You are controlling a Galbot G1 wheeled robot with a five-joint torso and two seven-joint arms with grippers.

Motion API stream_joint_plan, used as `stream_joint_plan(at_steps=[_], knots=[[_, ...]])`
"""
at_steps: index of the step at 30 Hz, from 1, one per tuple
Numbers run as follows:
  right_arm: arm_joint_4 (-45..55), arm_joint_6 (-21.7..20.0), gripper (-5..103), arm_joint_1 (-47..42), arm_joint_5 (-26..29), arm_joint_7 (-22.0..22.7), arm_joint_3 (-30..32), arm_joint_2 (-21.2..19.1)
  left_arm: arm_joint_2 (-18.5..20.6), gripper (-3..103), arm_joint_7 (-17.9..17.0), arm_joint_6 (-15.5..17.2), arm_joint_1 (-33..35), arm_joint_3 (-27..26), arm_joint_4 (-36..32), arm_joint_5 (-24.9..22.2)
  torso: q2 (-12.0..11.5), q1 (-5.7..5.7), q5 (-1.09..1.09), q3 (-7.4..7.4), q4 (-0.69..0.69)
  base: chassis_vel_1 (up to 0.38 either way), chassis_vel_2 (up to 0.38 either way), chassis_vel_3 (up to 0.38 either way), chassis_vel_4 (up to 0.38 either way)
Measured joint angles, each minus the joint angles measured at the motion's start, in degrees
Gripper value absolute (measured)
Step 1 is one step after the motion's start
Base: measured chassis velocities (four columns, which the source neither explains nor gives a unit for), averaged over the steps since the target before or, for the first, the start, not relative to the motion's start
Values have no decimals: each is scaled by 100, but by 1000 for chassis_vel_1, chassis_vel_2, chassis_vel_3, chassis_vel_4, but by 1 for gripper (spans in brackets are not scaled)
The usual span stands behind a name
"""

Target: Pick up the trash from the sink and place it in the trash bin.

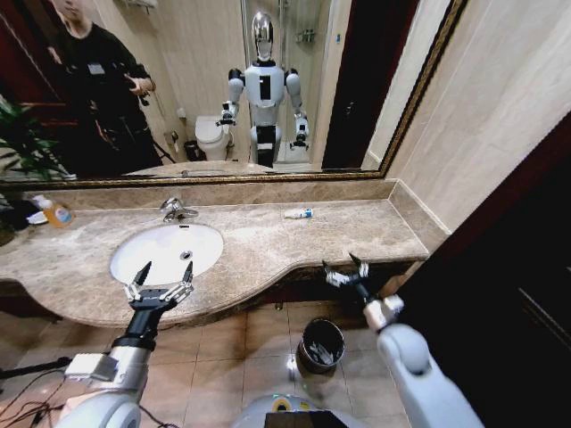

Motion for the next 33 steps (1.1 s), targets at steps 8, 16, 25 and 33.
stream_joint_plan(at_steps=[8,16,25,33], knots=[[-1815,-80,100,1887,76,-647,-822,-212,0,100,2,0,0,0,0,0,0,0,1,1,0,0,0,0,0],[-4044,246,100,3986,-223,-1745,-1876,95,0,100,-1,0,0,0,0,0,-1,1,0,0,1,0,0,0,0],[-5093,-4,100,5201,-529,-2113,-2417,321,0,100,1,0,0,0,0,0,-1,1,-2,0,0,0,0,0,0],[-5707,-445,100,5883,-675,-1596,-3130,521,0,100,0,0,0,0,0,0,0,0,-1,0,1,0,0,0,0]])
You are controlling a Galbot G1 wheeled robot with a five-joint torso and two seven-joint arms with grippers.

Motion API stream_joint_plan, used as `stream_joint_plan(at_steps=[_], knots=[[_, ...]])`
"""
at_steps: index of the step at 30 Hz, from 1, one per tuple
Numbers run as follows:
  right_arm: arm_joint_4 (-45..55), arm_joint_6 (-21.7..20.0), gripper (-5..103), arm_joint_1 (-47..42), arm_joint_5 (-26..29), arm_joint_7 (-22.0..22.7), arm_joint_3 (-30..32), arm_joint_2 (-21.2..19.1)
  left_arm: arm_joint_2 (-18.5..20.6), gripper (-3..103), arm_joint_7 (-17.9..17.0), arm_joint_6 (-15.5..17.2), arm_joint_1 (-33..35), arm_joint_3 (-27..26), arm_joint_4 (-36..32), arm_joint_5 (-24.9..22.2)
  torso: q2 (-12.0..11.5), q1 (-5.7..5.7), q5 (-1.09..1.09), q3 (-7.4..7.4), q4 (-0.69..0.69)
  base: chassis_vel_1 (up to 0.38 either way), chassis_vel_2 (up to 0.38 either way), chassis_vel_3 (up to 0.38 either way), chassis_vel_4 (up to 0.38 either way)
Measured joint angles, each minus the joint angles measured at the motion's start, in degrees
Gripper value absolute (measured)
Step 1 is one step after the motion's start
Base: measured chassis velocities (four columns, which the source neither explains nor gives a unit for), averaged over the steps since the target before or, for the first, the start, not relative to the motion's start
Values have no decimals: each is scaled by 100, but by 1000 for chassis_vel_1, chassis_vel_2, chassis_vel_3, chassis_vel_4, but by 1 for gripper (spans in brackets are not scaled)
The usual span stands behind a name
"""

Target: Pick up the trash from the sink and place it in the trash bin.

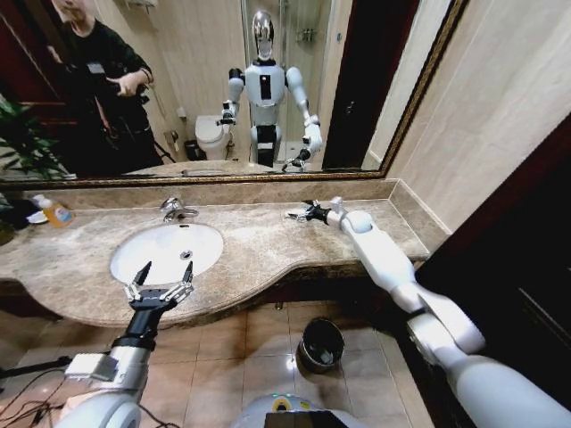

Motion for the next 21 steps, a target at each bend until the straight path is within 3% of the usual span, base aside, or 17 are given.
stream_joint_plan(at_steps=[4,17,20,21], knots=[[-396,-215,100,233,-271,263,-230,188,0,100,0,0,0,0,0,0,0,0,0,0,1,0,0,0,0],[-486,-665,101,347,-361,262,-363,147,0,100,0,0,0,0,0,0,0,0,0,0,-1,0,0,0,0],[-517,-709,88,379,-333,289,-397,155,0,100,0,0,0,0,0,0,0,0,0,0,0,0,0,0,0],[-531,-710,88,389,-331,294,-400,162,0,100,0,0,0,0,0,0,0,0,0,0,0,0,0,0,0]])
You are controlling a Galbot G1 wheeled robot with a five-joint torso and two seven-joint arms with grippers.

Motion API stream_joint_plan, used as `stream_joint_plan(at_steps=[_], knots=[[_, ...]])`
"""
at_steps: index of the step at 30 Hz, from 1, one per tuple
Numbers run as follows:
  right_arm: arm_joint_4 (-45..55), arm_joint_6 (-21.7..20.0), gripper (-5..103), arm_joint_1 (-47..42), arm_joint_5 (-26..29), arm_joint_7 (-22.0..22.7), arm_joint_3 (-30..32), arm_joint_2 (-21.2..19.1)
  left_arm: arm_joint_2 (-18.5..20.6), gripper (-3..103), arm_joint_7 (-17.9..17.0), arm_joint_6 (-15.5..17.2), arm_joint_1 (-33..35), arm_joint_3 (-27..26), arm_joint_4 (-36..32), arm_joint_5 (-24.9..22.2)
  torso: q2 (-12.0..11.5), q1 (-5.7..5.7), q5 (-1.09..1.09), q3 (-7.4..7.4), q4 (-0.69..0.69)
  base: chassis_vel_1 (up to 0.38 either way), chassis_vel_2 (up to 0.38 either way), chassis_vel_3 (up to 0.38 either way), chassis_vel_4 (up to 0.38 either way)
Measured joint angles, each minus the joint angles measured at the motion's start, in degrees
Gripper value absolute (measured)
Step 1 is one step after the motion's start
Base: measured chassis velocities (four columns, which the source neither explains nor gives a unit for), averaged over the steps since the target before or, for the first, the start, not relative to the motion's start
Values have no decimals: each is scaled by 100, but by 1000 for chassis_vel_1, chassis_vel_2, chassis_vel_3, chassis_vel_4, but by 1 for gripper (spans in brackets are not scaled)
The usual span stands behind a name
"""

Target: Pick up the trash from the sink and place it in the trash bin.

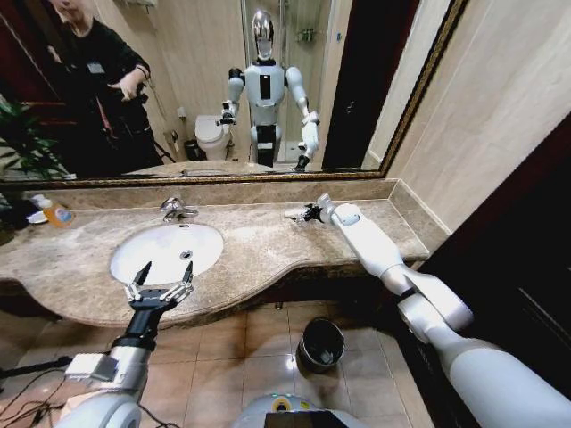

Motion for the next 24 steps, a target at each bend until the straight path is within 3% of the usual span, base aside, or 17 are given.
stream_joint_plan(at_steps=[1,4,5,9,24], knots=[[0,0,88,0,0,0,0,0,0,100,0,0,0,0,0,0,0,0,0,0,0,0,0,0,0],[-84,-5,71,41,2,16,-2,55,-1,100,0,0,0,0,0,0,0,0,0,0,0,0,0,0,0],[-84,-5,71,41,2,16,-2,55,-1,100,0,0,0,0,0,0,0,0,0,0,0,0,0,0,0],[-124,11,54,30,-12,26,27,74,0,100,0,0,0,0,0,0,0,0,0,0,1,0,0,0,0],[97,-7,54,-153,-51,19,73,-89,0,100,0,0,0,0,0,0,0,0,0,0,0,0,0,0,0]])
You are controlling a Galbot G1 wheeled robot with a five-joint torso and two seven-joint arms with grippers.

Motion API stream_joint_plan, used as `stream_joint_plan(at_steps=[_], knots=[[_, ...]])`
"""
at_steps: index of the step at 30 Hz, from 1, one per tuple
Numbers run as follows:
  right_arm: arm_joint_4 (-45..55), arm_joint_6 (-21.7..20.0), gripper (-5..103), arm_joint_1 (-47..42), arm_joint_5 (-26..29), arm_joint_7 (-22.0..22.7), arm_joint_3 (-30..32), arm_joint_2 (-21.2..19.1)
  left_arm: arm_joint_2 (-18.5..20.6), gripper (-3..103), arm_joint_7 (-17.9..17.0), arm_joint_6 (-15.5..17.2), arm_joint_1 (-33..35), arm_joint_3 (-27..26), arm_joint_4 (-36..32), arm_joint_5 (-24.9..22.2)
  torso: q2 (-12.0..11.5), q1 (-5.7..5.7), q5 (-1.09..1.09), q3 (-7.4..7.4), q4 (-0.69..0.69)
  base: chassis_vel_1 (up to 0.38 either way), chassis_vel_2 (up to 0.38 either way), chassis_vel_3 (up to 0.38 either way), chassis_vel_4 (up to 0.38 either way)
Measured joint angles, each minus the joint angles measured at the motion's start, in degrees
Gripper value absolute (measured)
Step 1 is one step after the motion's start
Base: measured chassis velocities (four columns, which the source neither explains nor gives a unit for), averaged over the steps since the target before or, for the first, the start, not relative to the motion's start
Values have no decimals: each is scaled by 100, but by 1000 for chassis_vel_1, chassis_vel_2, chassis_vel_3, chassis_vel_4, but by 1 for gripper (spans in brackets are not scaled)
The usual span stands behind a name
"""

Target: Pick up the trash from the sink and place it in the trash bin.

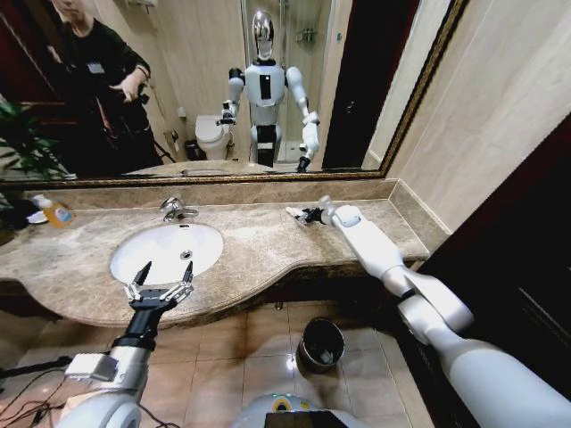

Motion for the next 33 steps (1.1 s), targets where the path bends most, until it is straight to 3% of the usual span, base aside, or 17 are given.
stream_joint_plan(at_steps=[5,6,8,15,22,27,29,31,33], knots=[[142,-91,45,-101,24,54,2,-58,0,100,0,0,0,0,0,0,0,0,0,0,0,0,0,0,0],[196,-117,37,-142,31,76,2,-82,0,100,0,0,0,0,0,0,0,0,0,0,0,0,0,0,0],[223,-118,37,-159,38,98,2,-91,0,100,0,0,0,0,0,0,0,0,0,0,0,0,0,0,0],[436,-90,18,-244,398,559,-17,-170,0,100,0,0,0,0,0,0,0,0,0,0,0,0,0,0,0],[830,-69,17,-350,652,734,132,-299,0,100,0,0,0,0,0,0,0,0,0,0,1,0,0,0,0],[1794,-160,17,-751,1135,1006,424,-627,0,100,0,0,0,0,0,0,0,0,0,0,1,0,0,0,0],[2598,-269,17,-1251,1468,1194,638,-974,1,100,4,0,0,0,0,0,0,0,2,-1,2,0,0,0,0],[2755,-289,17,-1370,1521,1206,701,-1055,0,100,-1,0,0,-1,0,0,0,0,0,0,2,0,0,0,0],[3675,-391,17,-2154,1783,1246,1127,-1525,0,100,-2,0,0,-1,0,0,0,0,2,0,0,0,0,0,0]])
